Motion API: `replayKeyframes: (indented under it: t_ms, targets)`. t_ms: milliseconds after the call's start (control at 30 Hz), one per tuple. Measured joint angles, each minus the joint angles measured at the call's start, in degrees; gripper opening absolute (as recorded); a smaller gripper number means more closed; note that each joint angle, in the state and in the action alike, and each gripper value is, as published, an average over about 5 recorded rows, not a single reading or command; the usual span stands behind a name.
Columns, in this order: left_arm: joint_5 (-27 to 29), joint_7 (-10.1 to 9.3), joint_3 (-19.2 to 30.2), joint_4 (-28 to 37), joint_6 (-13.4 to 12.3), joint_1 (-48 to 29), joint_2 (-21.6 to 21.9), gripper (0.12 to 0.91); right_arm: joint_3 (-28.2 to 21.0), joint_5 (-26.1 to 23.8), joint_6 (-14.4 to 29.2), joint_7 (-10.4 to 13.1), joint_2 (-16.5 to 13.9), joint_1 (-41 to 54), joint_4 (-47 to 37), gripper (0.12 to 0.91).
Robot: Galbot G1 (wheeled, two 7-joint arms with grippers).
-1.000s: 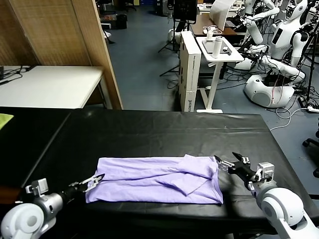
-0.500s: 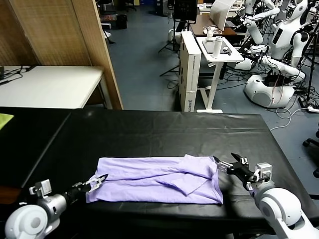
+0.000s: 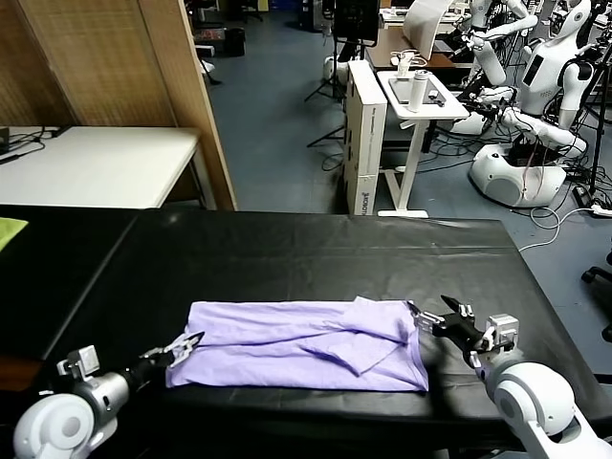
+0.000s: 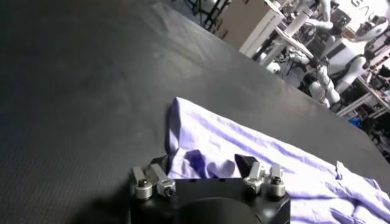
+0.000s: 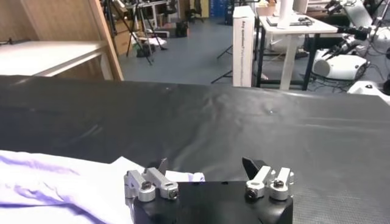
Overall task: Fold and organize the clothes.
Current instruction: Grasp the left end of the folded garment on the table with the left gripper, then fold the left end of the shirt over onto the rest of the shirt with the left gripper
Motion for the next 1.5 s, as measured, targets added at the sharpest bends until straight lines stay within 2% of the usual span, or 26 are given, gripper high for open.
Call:
replayKeyframes:
  t_ms: [200, 467, 633, 900, 1033, 1167, 1367, 1500]
  targets:
    - [-0.03, -0.15, 0.16, -0.34, 0.18, 0.01, 0.05, 0.437, -0.36, -0.18, 0.02, 0.0, 0.29, 0.36, -0.21, 0.907]
    - [0.15, -0.26, 0.25, -0.67, 0.34, -0.49, -0.06, 0.283, -0.87, -0.35, 0.03, 0.06, 0.63, 0.98, -0.49, 0.907]
    - [2.53, -1.26, 0.55, -0.92, 0.28, -0.95, -0.53, 0.204, -0.69, -0.37, 0.07, 0.22, 1.12, 0.82, -0.5, 0.907]
    - [10.01, -2.46, -0.84, -1.9, 0.23, -0.58, 0.31, 0.186, 0.04, -0.38, 0.45, 0.52, 2.06, 0.28, -0.5, 0.907]
    - [16.75, -1.81, -2.45, -3.21, 0.16, 0.38, 1.42, 0.186, -0.05, -0.37, 0.52, 0.7, 2.56, 0.58, -0.64, 0.907]
    - [22.67, -1.1, -4.54, -4.7, -1.13, 1.27, 2.62, 0.186, -0.22, -0.38, 0.6, 0.93, 3.05, 0.84, -0.86, 0.907]
    - [30.46, 0.28, -8.96, -5.91, -3.35, 1.65, 4.57, 0.186, -0.17, -0.38, 0.75, 1.19, 3.5, 0.68, -0.92, 0.907]
    - [33.65, 0.21, -10.83, -6.42, -3.67, 1.82, 5.05, 0.186, 0.29, -0.56, 0.84, 1.33, 3.74, 0.13, -0.8, 0.907]
